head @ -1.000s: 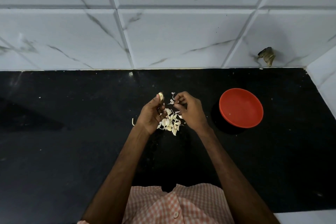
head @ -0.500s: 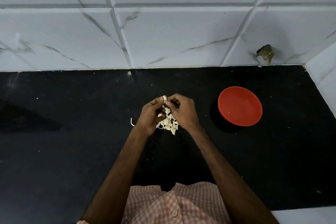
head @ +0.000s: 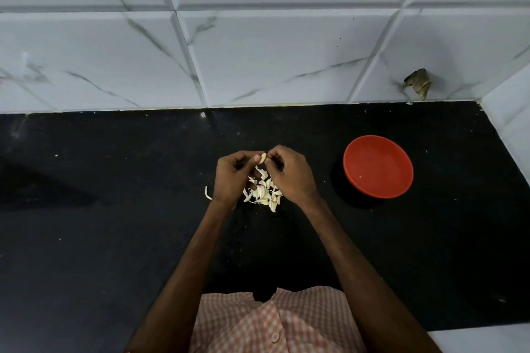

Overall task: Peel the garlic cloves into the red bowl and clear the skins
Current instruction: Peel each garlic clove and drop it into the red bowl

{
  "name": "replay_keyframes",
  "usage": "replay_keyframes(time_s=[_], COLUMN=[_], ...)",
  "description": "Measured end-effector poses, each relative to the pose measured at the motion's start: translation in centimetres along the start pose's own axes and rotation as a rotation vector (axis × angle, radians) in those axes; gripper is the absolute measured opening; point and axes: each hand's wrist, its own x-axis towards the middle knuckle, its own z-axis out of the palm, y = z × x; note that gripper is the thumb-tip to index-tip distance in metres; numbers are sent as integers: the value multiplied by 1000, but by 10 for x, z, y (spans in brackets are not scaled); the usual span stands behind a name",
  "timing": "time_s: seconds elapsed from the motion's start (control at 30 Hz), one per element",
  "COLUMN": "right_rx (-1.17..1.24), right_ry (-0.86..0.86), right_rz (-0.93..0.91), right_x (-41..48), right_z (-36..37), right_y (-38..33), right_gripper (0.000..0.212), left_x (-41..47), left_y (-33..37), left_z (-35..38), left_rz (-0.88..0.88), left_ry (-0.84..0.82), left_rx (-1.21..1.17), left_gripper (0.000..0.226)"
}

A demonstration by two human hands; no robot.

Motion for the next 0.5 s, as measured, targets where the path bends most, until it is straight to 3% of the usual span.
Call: replay_keyframes(time_s=[0.33, 0.5], right_rx=[139, 185], right_ry=[73, 135], right_rz=[1, -114], right_x=[1, 3], right_z=[-1, -5], right_y=[4, 5], right_gripper=[12, 22], left_x=[1, 1], left_y=[-2, -3], left_z=[2, 2], left_rz=[-35, -62], left_ry=[-7, -8], left_rx=[-29, -2], left_gripper=[15, 14])
